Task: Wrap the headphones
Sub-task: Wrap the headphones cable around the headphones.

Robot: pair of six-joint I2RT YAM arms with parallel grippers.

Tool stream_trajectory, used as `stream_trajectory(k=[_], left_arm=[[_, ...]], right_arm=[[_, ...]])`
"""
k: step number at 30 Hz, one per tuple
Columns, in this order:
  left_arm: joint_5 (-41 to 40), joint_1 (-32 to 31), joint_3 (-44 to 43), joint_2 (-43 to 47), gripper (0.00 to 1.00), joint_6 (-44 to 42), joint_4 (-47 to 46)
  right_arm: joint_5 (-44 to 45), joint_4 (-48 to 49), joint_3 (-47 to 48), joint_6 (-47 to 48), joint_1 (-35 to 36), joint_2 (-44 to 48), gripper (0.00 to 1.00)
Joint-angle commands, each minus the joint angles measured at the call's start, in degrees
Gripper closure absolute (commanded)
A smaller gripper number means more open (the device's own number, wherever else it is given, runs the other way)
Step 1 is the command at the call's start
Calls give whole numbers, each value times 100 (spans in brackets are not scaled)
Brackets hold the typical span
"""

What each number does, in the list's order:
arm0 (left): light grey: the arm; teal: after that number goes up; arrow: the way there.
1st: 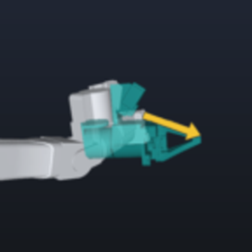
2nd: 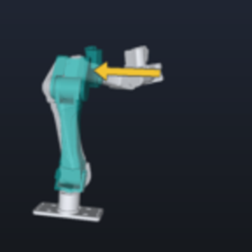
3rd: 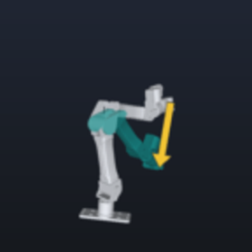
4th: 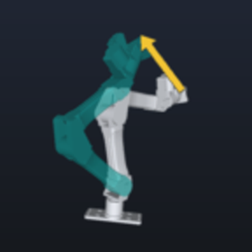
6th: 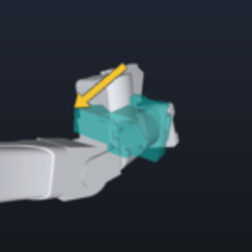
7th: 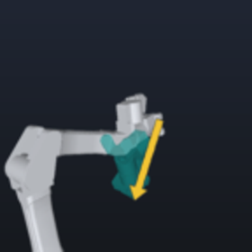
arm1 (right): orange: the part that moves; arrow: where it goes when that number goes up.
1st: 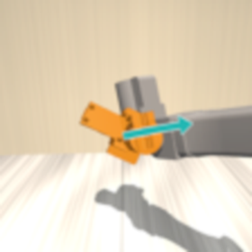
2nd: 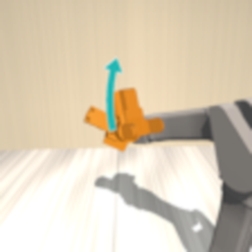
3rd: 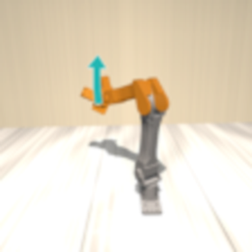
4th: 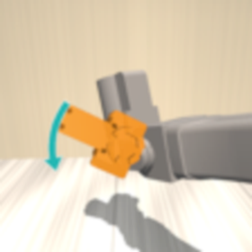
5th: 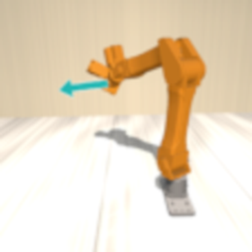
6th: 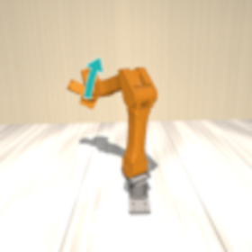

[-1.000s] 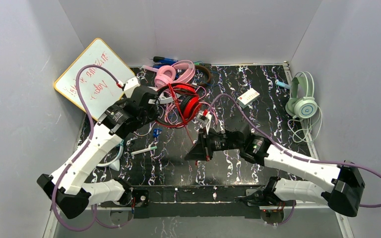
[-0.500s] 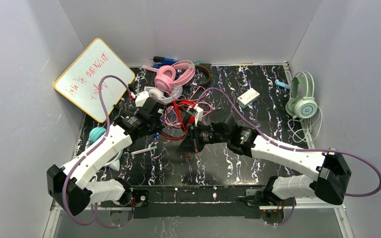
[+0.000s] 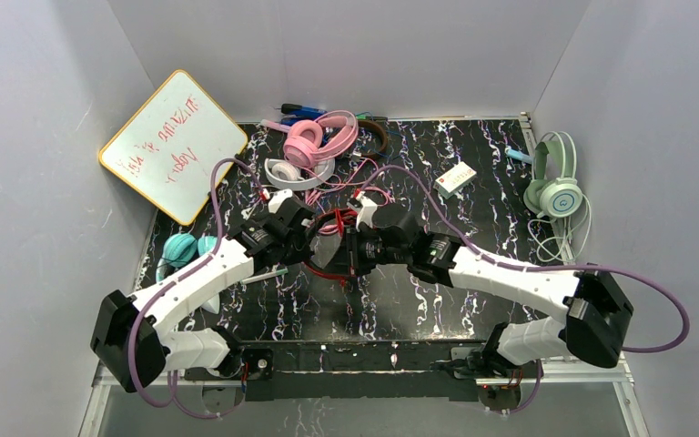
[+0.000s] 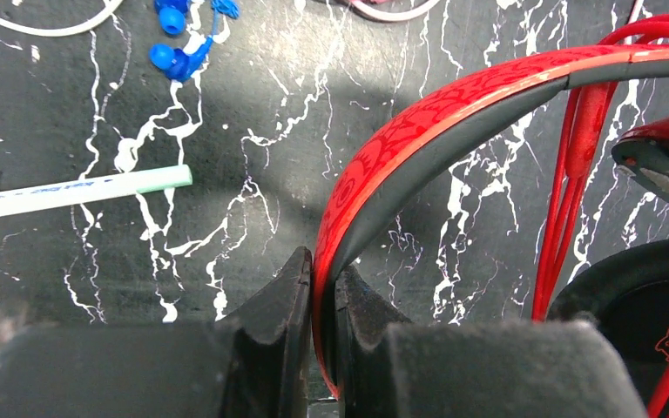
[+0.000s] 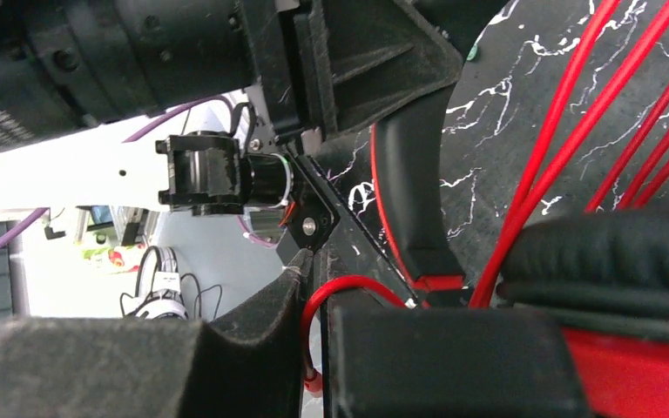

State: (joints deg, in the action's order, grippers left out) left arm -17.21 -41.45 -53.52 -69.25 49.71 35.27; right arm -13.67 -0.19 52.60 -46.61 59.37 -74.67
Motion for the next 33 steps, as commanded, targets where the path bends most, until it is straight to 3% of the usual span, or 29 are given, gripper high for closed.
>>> stream_trajectory(k=[1, 5, 7, 9, 14, 23, 33], left_arm=[[458, -65, 114, -83, 100, -93, -358], [539, -78, 118, -213, 100, -113, -356], [543, -80, 114, -251, 100, -111, -357], [552, -82, 114, -286, 100, -96, -367], [663, -82, 122, -421, 100, -203, -413], [757, -82, 133, -569, 100, -258, -450], [780, -78, 185, -477, 100, -240, -432]], right_arm=[[383, 484, -46, -129, 4, -174, 84], [663, 433, -77, -147, -19, -328, 80], [818, 430, -112, -132, -19, -371, 70], [890, 482, -150, -56, -22, -442, 67], [986, 299, -55, 131, -46, -757, 63], [1134, 264, -96, 185, -50, -880, 30], [1106, 331, -48, 384, -49, -892, 10]])
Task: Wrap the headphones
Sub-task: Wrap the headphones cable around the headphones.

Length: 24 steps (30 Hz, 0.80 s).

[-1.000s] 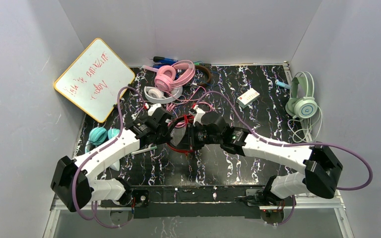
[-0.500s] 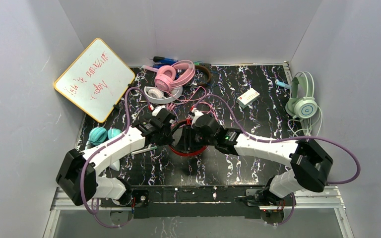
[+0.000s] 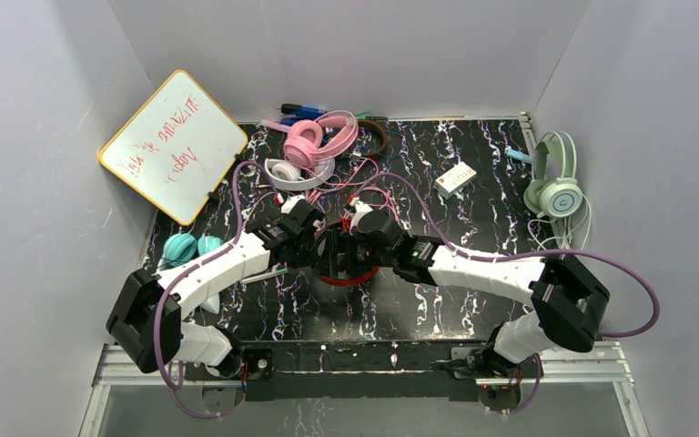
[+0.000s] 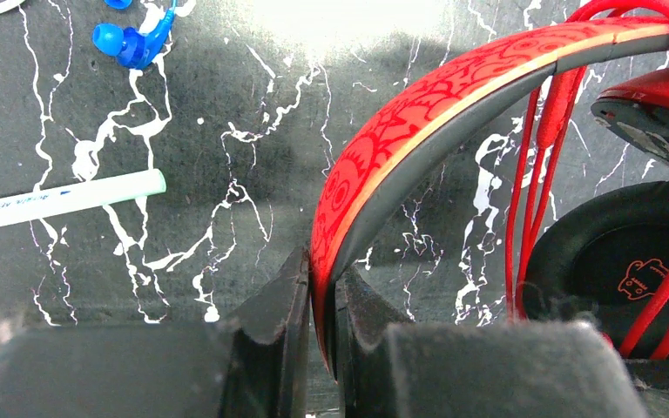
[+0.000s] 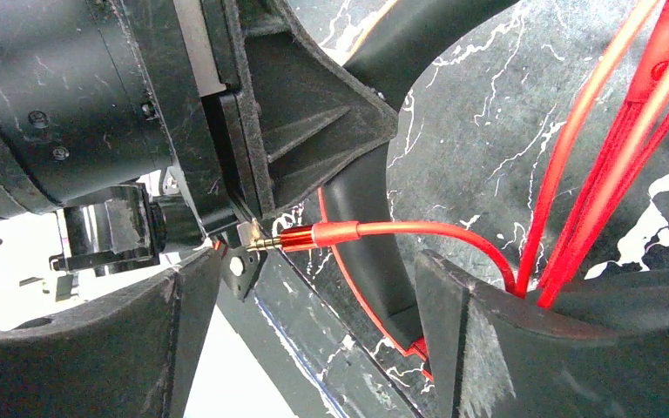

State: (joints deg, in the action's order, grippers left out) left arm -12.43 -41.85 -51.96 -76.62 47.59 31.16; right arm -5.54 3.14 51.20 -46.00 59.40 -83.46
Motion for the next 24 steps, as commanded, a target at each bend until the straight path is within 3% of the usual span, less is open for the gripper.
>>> stream_trajectory(k=[1, 8, 17, 24], left_arm=[[298, -40, 48, 288, 100, -25, -22], [345, -42, 108, 402, 100, -18, -13], [394, -43, 26, 384, 100, -22, -5], [445, -37, -15, 450, 100, 6, 21]], right_arm=[[309, 2, 83, 328, -51, 0, 9], [387, 231, -91, 324, -58, 195, 5], [778, 398, -297, 437, -59, 606, 45], [844, 521, -356, 429, -52, 656, 47]])
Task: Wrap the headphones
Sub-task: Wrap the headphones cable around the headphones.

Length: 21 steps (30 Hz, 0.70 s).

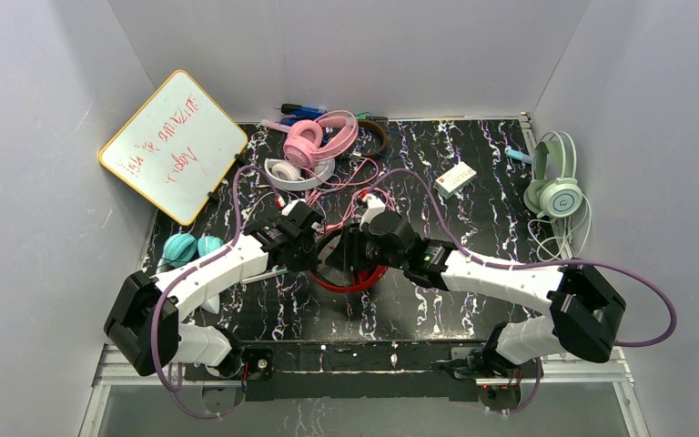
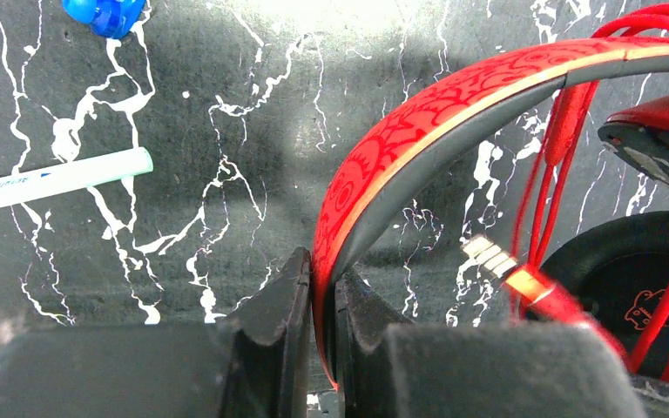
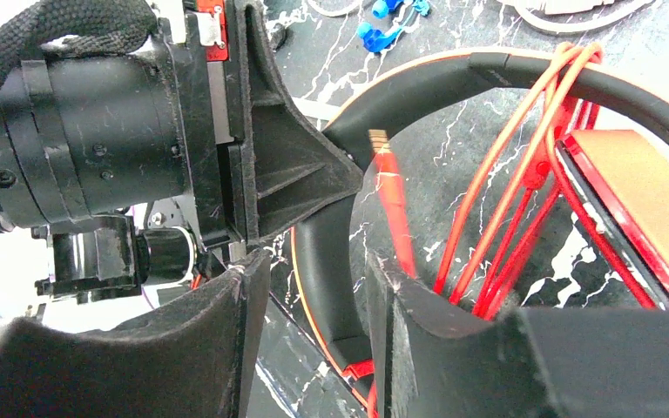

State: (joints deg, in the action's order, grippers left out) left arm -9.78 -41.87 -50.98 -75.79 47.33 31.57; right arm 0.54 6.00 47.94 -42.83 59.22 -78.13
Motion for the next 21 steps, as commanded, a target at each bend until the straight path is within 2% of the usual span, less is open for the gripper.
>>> stream_trajectory(k=[1, 4, 7, 11, 15, 21], left_arm=[[197, -33, -114, 376, 100, 32, -21], [207, -38, -122, 393, 100, 31, -13], [171, -37, -139, 413, 100, 37, 28], [111, -34, -186, 410, 100, 68, 89], [78, -36, -234, 344, 100, 128, 133], [-130, -41, -334, 208, 100, 273, 277]], right_arm=[[232, 235, -24, 123, -36, 100, 43], [192, 227, 18, 159, -41, 25, 38], [175, 181, 69, 195, -35, -21, 43], [156, 147, 79, 238, -35, -7, 60], [20, 150, 121, 225, -37, 17, 70], [-492, 269, 236, 123, -37, 13, 73]])
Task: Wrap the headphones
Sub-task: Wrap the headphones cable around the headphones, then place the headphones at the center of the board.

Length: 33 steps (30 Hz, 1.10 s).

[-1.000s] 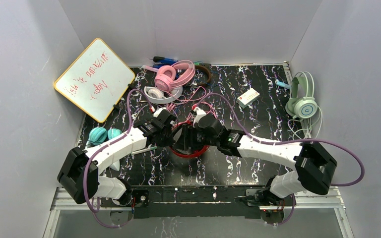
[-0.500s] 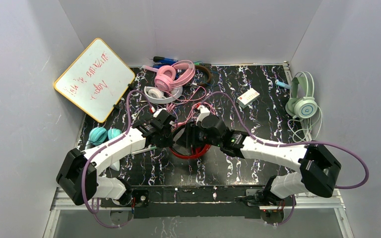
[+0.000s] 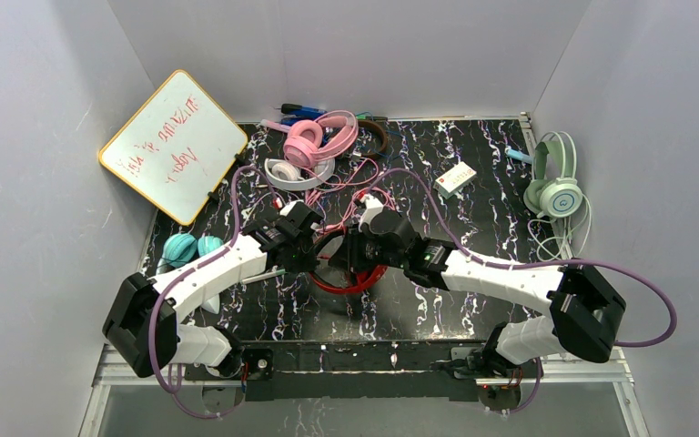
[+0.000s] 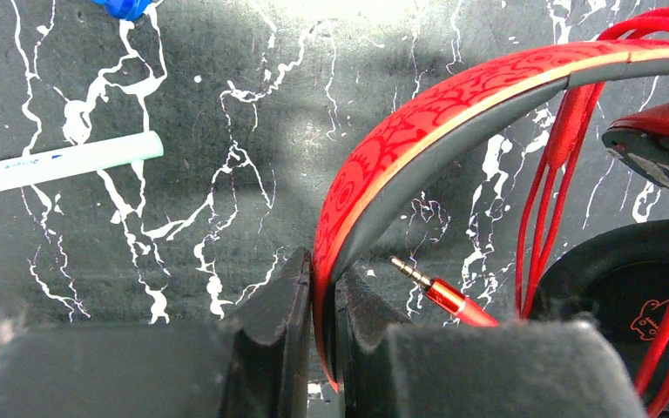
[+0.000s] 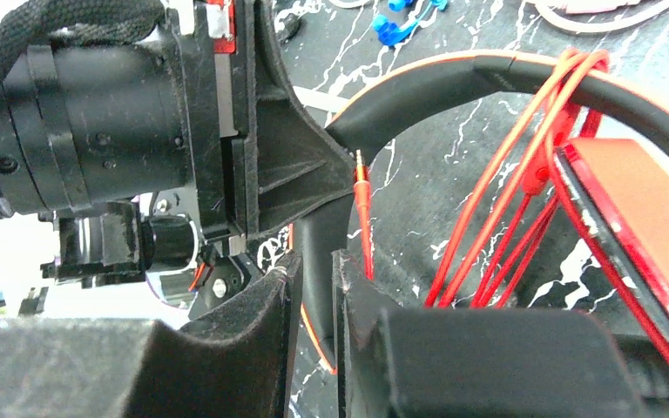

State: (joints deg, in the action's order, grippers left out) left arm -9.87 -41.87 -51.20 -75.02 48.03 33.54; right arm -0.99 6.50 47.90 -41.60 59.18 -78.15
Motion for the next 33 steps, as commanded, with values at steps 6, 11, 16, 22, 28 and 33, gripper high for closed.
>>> stream_trajectory(k=[6, 11, 16, 22, 28, 33], left_arm=[[-299, -40, -631, -139, 100, 325, 313], [-340, -33, -771, -371, 100, 333, 412], [-341, -40, -827, -515, 100, 357, 416], [-332, -37, -899, -540, 100, 352, 416], [-352, -41, -897, -562, 100, 341, 430], [-332, -36, -900, -575, 100, 339, 430]], right_arm=[[-540, 194, 286, -58, -34, -3, 73], [-579, 157, 246, -81, -38, 138, 73], [-503, 31, 264, -14, -36, 272, 72], [-174, -396, 387, 116, -30, 185, 72], [-33, -594, 474, 271, -29, 202, 71], [265, -961, 592, 527, -33, 220, 71]])
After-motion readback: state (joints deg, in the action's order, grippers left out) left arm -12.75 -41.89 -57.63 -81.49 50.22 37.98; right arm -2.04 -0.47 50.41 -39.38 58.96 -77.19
